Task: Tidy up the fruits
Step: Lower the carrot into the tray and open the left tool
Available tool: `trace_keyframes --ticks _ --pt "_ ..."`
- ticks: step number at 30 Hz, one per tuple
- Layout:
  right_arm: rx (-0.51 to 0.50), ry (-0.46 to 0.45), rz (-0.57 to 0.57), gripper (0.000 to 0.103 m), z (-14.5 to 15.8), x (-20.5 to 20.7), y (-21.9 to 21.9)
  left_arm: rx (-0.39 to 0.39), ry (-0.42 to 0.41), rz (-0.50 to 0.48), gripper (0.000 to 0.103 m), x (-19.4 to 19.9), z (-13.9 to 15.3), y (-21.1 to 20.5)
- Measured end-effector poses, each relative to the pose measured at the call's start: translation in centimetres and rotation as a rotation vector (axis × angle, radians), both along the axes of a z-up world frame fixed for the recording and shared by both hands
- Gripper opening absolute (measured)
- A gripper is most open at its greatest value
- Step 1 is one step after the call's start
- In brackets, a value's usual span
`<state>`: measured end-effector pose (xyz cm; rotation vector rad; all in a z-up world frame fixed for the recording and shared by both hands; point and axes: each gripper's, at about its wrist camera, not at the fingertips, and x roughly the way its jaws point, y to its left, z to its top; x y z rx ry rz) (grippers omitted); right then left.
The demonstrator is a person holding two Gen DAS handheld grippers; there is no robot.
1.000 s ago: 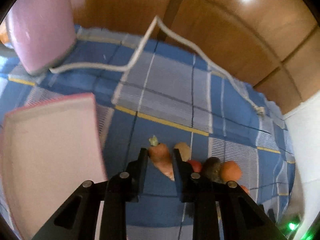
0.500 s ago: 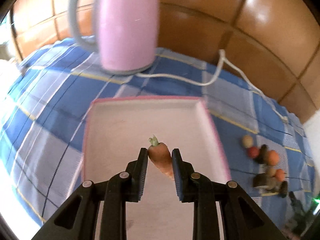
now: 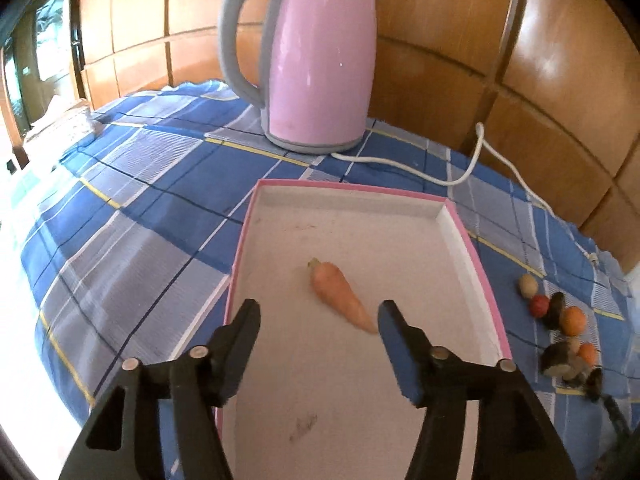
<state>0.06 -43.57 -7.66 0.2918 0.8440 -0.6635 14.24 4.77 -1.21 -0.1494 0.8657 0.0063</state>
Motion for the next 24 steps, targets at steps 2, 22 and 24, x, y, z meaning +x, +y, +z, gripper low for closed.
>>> trace_keyframes --ticks 2,22,24 --pt "-0.001 0.001 0.0 0.103 0.0 0.0 0.0 0.007 -0.02 0.009 0.066 -1.5 0.3 -0.1" --pt "0.032 0.029 0.048 0.087 0.7 -0.1 0.3 0.067 -0.088 0.04 0.092 -12.2 -1.2 -2.2" --pt "0.033 0.026 0.067 0.082 1.2 -0.2 0.7 0.046 -0.086 0.045 0.093 -12.3 -1.3 -2.0"
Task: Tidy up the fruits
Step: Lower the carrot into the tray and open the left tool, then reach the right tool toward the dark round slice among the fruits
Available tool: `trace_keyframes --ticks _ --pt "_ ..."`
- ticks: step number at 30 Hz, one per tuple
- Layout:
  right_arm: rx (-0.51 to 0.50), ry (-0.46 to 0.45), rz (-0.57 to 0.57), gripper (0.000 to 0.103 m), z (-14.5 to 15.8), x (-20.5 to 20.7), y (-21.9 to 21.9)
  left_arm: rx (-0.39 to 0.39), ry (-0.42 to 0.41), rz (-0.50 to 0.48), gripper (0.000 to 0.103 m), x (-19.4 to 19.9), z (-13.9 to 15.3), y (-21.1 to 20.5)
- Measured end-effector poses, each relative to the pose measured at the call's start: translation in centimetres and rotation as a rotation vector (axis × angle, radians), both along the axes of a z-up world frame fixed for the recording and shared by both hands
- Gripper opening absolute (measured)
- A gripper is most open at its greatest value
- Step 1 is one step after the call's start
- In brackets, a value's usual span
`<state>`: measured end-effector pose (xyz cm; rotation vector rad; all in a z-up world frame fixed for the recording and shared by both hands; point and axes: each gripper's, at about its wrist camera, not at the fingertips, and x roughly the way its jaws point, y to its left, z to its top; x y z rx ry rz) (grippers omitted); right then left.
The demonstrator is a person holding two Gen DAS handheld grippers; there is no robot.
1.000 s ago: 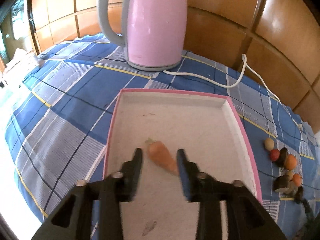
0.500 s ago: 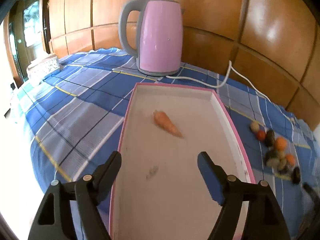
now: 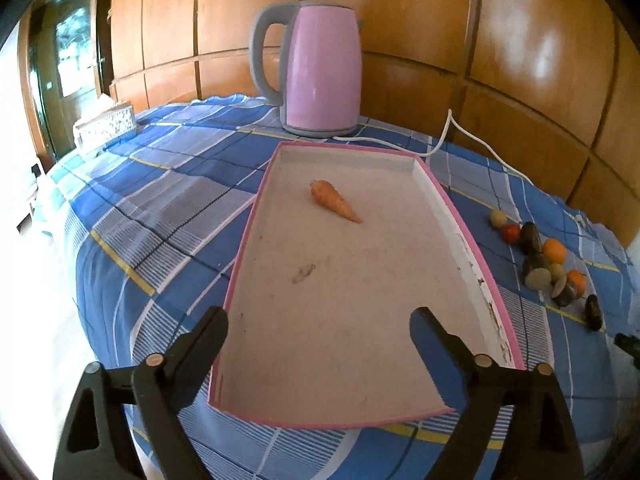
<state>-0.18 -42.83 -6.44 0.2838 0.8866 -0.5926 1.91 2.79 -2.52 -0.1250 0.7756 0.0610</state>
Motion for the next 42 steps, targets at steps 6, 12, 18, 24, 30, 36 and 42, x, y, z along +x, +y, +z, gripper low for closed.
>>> trace_keyframes --ticks 6,12,18,24,30,36,42 --pt "0.006 -0.061 0.102 0.074 2.6 0.2 2.8 -0.019 0.002 0.0 0.094 -0.3 -0.1 0.1" --pt "0.101 -0.126 0.34 0.057 5.1 2.4 8.1 -0.025 -0.006 0.001 0.095 -0.6 0.0 0.4" --pt "0.221 -0.089 0.434 0.049 4.6 5.4 11.5 -0.042 -0.009 0.012 0.096 -0.7 -0.1 0.9" --pt "0.275 -0.025 0.414 0.049 2.9 8.1 12.8 -0.052 -0.006 0.014 0.096 -0.7 -0.2 1.1" --pt "0.271 0.035 0.39 0.041 0.9 9.2 13.3 -0.057 -0.004 0.017 0.097 -0.6 -0.3 1.2" --pt "0.259 0.017 0.427 0.01 0.9 8.2 13.5 -0.061 0.001 0.021 0.097 -0.5 -0.4 1.3" --pt "0.197 -0.031 0.478 0.008 2.5 6.5 13.6 -0.063 -0.001 0.016 0.097 -0.6 -0.3 1.2"
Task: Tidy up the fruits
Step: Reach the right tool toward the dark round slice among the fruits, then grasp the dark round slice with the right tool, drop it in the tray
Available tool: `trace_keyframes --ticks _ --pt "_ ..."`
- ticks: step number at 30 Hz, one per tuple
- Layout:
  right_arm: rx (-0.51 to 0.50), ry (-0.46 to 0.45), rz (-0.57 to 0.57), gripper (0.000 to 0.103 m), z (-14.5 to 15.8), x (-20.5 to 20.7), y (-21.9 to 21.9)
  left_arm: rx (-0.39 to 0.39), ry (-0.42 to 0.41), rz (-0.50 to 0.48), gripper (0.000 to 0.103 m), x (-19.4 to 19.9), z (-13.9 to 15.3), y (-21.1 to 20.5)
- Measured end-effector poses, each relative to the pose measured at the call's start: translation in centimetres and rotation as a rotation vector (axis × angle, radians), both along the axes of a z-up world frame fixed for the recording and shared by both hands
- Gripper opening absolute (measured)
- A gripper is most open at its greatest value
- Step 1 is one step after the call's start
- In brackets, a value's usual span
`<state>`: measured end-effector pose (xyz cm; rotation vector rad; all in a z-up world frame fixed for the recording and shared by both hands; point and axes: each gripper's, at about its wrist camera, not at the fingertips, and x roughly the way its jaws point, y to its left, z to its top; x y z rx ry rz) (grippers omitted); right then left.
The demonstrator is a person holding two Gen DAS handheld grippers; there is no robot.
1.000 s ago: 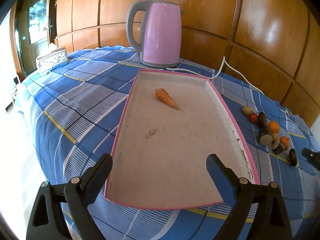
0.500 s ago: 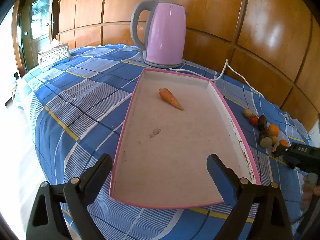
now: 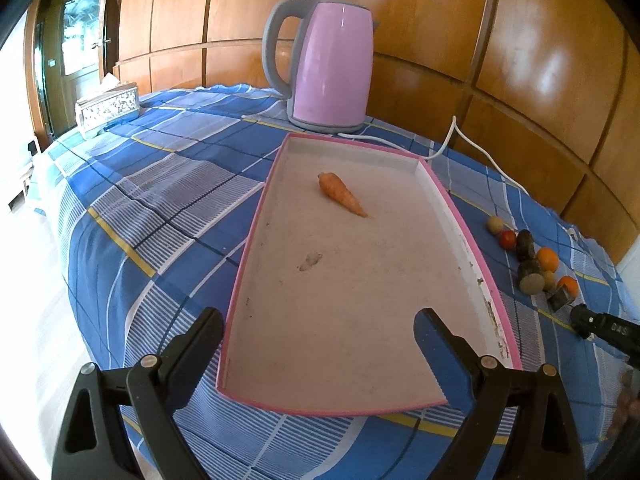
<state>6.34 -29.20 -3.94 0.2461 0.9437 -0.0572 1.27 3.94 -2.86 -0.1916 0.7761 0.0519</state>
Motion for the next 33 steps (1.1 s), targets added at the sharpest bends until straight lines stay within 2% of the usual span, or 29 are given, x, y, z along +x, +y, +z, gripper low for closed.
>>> trace_keyframes --ticks 6,7,8,10,12,14,16,22,24,25,26,29,33 --pt "-0.005 -0.015 0.021 0.009 0.6 -0.9 -0.2 0.002 -0.005 -0.003 0.097 -0.2 0.1 -0.1" --pt "0.008 -0.012 0.009 0.012 0.4 -0.9 -0.5 0.0 -0.007 -0.004 0.097 -0.2 0.1 -0.1" --pt "0.017 -0.006 -0.001 0.027 0.3 -0.8 -0.6 -0.001 -0.009 -0.006 0.097 -0.2 0.2 -0.1" --pt "0.038 0.012 -0.033 0.045 -0.1 -0.6 -0.9 -0.002 -0.01 -0.008 0.097 -0.2 0.2 -0.1" --pt "0.052 0.01 -0.046 0.046 -0.2 -0.2 -1.1 -0.002 -0.008 -0.009 0.098 -0.2 0.2 -0.1" --pt "0.06 0.009 -0.061 0.057 -0.2 0.1 -1.1 -0.004 -0.009 -0.009 0.098 -0.2 0.2 -0.1" --pt "0.059 0.018 -0.087 0.061 -0.2 1.1 -1.2 -0.006 -0.01 -0.008 0.098 -0.1 0.2 0.0" --pt "0.028 0.042 -0.111 0.061 -1.0 3.6 -0.4 -0.019 0.003 -0.004 0.098 0.1 0.0 0.3" --pt "-0.003 0.046 -0.123 0.049 -1.2 3.9 -0.1 -0.022 0.004 -0.002 0.098 0.1 -0.1 0.4" --pt "-0.022 0.056 -0.127 0.036 -1.4 3.9 -0.1 -0.024 0.006 -0.001 0.098 0.1 -0.1 0.4" --pt "-0.017 0.071 -0.111 0.031 -1.9 3.9 -0.1 -0.027 0.005 0.0 0.098 0.1 -0.1 0.5" --pt "-0.019 0.045 -0.089 0.027 -1.7 3.1 -0.1 -0.031 0.001 0.001 0.098 0.1 0.0 0.5" --pt "-0.012 0.012 -0.062 0.026 -0.9 1.8 -0.2 -0.031 -0.013 0.01 0.098 0.0 0.4 0.6"
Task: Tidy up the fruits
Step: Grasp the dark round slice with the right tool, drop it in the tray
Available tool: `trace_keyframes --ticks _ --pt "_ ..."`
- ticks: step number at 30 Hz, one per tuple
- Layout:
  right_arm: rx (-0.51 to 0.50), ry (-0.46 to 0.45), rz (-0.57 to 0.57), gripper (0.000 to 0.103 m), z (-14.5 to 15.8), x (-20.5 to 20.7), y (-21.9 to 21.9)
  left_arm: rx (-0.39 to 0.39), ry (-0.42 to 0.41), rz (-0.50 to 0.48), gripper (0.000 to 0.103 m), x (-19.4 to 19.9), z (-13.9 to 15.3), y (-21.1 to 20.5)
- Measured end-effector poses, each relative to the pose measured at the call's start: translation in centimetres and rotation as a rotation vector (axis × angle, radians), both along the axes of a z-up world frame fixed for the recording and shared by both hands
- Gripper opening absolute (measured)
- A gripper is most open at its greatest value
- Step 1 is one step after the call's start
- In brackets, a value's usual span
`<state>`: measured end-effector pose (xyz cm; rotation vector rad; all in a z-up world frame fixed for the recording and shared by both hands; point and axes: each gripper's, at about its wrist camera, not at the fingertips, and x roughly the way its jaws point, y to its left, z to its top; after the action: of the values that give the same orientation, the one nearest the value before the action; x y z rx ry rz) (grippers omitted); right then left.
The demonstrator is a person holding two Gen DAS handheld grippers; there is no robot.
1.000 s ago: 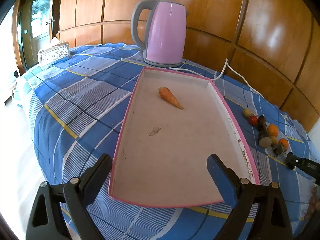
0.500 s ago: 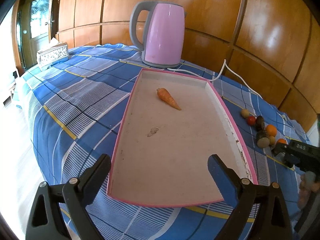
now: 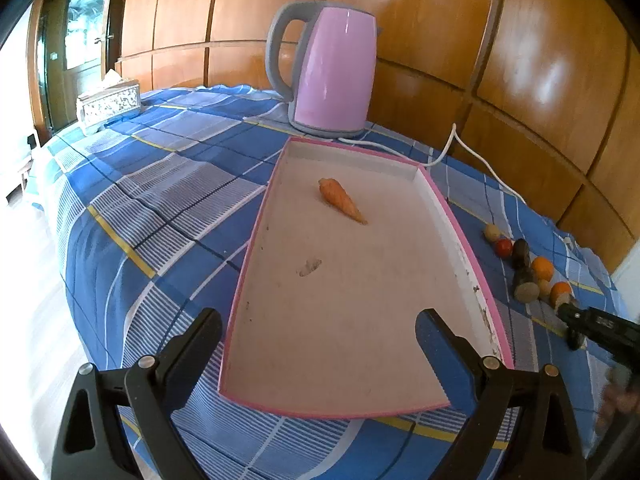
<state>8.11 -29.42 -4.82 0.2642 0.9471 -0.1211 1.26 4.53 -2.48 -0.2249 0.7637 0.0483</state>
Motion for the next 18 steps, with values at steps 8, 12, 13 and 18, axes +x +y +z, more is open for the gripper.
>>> trace_keyframes --ticks 8,12,13,18 --pt "0.041 -0.106 0.179 0.026 4.4 -1.8 2.7 0.002 -0.018 0.032 0.098 -0.4 1.0 0.6" --pt "0.065 -0.121 0.361 0.026 5.7 -0.7 7.3 -0.003 -0.022 0.074 0.102 -0.6 1.5 1.7" --pt "0.071 -0.118 0.39 0.026 5.7 -0.4 8.2 -0.006 -0.023 0.083 0.102 -0.6 1.5 2.0" --pt "0.051 -0.074 0.55 0.026 4.9 2.3 14.9 -0.008 -0.004 0.11 0.102 -0.4 1.1 2.7"
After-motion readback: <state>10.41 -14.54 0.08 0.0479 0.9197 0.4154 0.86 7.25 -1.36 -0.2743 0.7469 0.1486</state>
